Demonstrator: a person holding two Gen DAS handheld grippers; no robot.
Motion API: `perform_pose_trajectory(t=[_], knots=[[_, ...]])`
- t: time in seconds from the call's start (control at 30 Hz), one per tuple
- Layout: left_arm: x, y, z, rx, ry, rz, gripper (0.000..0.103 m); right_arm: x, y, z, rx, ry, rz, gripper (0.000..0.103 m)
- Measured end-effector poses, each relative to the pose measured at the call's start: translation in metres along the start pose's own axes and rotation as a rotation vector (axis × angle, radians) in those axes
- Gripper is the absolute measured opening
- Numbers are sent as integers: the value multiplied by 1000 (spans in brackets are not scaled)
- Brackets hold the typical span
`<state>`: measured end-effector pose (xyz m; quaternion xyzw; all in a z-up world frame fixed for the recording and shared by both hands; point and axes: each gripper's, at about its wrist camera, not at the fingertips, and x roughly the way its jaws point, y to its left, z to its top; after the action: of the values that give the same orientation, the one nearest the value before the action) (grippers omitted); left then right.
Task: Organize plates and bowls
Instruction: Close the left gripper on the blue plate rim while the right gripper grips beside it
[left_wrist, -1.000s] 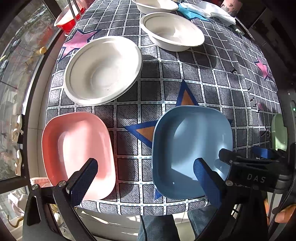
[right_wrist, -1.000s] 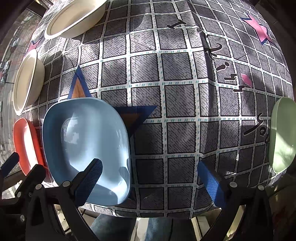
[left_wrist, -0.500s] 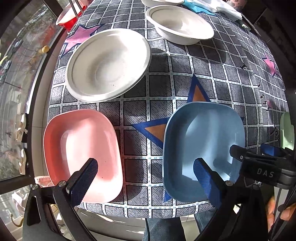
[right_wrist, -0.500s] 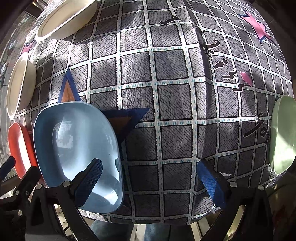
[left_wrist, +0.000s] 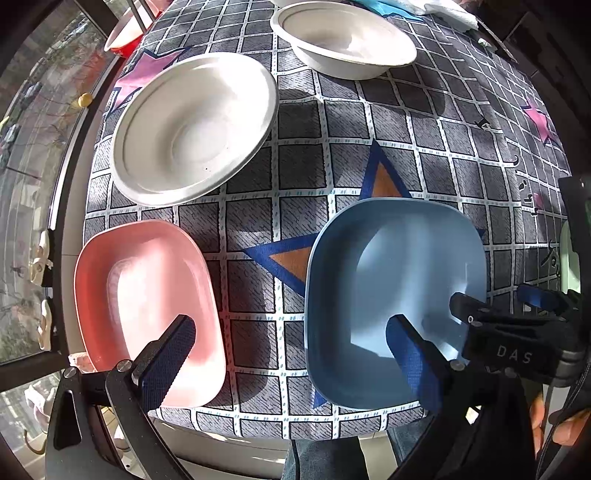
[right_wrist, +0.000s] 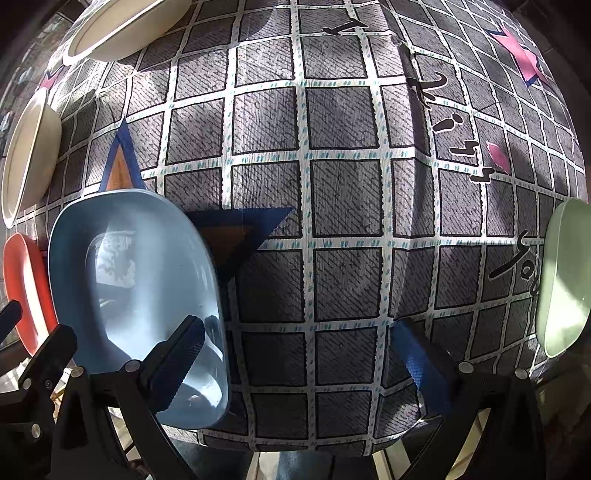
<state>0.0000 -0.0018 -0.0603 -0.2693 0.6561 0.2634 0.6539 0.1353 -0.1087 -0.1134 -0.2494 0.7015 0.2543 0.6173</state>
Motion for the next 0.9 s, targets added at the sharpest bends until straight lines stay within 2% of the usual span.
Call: perform_pose_trajectory(t=[0.2, 0.53, 0.7, 0.9], knots=[[5, -11, 3, 13, -15, 31, 103, 7, -7, 1, 1, 4, -24, 103], [15, -24, 2, 32, -18, 24, 103, 9, -18, 2, 0, 2, -37, 103], [18, -30, 5, 51, -28, 39, 103, 9, -34, -2, -6, -1, -59, 103], [25, -43, 12, 71, -36, 39, 103, 16, -72, -11, -9, -7, -111, 103]])
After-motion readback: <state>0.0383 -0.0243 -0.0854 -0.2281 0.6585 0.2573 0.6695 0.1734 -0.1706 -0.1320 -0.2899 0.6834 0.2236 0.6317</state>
